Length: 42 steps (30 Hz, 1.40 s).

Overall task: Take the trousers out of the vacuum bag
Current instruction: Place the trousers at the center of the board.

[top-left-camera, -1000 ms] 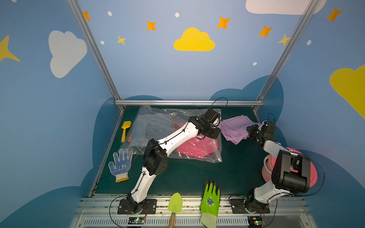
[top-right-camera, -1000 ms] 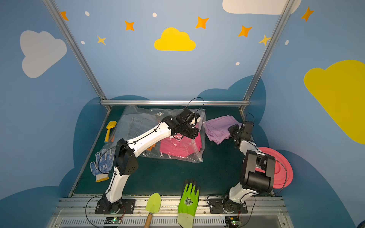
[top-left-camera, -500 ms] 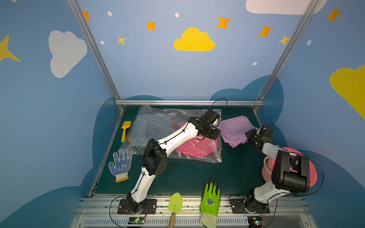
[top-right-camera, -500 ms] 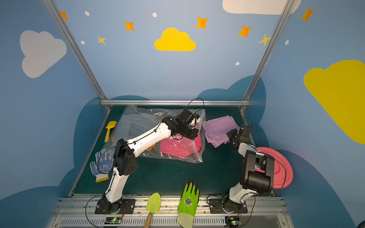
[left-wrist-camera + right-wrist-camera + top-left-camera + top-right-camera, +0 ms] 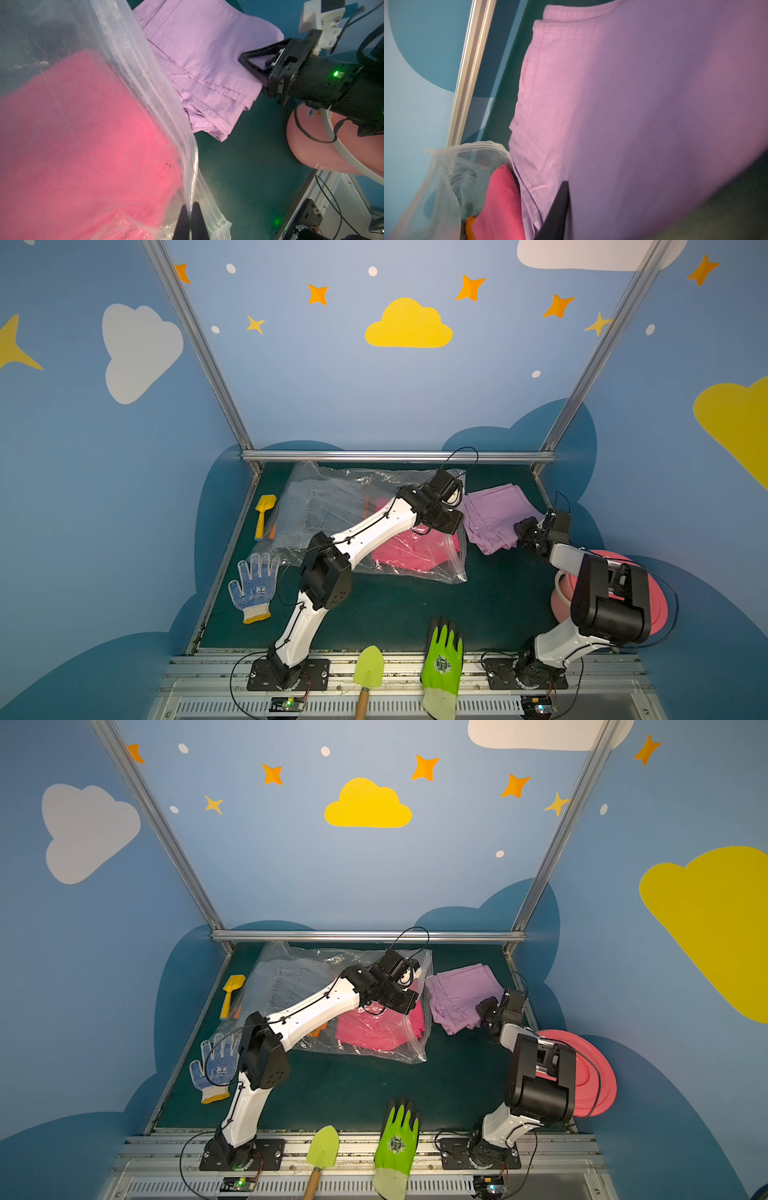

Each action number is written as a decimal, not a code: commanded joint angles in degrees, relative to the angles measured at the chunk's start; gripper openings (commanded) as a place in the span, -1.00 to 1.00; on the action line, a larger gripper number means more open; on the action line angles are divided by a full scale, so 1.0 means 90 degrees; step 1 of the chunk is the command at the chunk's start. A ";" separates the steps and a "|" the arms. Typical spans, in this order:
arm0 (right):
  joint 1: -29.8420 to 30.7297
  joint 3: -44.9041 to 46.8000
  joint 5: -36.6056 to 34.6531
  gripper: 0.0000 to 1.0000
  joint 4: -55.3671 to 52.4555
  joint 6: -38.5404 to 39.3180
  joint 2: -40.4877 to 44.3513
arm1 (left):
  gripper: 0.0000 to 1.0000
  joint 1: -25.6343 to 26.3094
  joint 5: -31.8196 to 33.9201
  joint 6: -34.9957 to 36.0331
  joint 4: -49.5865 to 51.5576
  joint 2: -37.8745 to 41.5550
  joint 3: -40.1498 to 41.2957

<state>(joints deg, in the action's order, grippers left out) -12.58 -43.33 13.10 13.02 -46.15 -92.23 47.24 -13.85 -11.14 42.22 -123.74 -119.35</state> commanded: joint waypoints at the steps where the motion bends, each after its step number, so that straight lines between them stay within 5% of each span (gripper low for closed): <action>1: 0.0060 0.0063 0.0136 -0.50 0.0082 0.0035 -0.0094 | -0.91 -0.0034 -0.0014 0.0095 0.0139 0.0190 -0.0129; 11: 0.0035 0.0179 0.0243 -0.11 0.0150 -0.0018 -0.0221 | -0.90 -0.0034 0.0015 0.0105 0.0152 0.0165 -0.0133; 20: 0.0039 0.0125 0.0221 0.70 -0.0284 0.0114 0.0038 | -0.91 -0.0034 0.0035 0.0105 0.0143 0.0152 -0.0116; 27: 0.0040 -0.0038 0.0291 0.88 -0.0914 0.0273 0.0440 | -0.91 -0.0053 0.0035 0.0095 0.0124 0.0152 -0.0118; 42: 0.0133 -0.0391 0.0787 0.92 -0.1720 0.0421 0.1508 | -0.91 -0.0074 0.0018 0.0085 0.0104 0.0114 -0.0154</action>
<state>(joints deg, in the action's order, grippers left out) -11.99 -44.66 17.98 -0.56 -43.03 -80.07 46.92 -13.82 -11.14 42.28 -123.74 -119.35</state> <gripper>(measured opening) 0.957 0.051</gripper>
